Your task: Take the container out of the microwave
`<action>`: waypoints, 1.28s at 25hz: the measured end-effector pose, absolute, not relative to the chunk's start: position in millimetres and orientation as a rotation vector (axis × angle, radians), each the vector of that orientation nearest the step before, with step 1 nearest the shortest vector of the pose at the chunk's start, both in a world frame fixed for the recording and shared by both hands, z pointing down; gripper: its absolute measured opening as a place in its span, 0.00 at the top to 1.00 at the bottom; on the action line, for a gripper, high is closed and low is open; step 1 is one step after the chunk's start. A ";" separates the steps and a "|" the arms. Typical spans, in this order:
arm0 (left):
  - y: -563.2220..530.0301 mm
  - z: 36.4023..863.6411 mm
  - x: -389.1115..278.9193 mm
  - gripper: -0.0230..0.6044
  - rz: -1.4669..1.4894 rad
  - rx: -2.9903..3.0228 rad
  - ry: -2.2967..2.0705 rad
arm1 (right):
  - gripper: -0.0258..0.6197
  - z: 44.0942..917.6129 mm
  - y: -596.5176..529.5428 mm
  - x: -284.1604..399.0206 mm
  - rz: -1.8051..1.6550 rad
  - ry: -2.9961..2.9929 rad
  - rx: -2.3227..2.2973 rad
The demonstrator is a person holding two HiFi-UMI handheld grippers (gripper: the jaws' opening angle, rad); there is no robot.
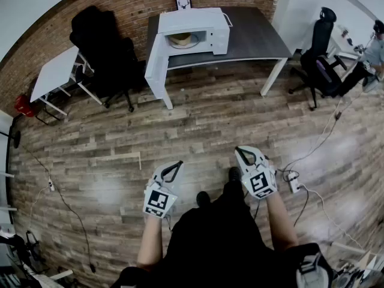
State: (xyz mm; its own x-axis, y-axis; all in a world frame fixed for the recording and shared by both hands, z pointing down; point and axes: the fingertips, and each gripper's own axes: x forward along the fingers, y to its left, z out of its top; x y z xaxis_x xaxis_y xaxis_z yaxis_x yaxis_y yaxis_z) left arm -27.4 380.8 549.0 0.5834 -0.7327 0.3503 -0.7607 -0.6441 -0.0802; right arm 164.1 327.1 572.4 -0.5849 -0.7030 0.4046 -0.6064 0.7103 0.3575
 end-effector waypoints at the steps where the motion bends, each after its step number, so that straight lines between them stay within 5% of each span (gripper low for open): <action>1: 381.3 551.0 -24.2 0.96 0.560 2.742 -1.282 | 0.96 571.9 326.1 164.8 -0.258 -2.389 0.996; 32: 368.6 537.8 -30.2 0.96 0.565 2.775 -1.294 | 0.96 581.8 309.3 131.5 -0.316 -2.402 0.885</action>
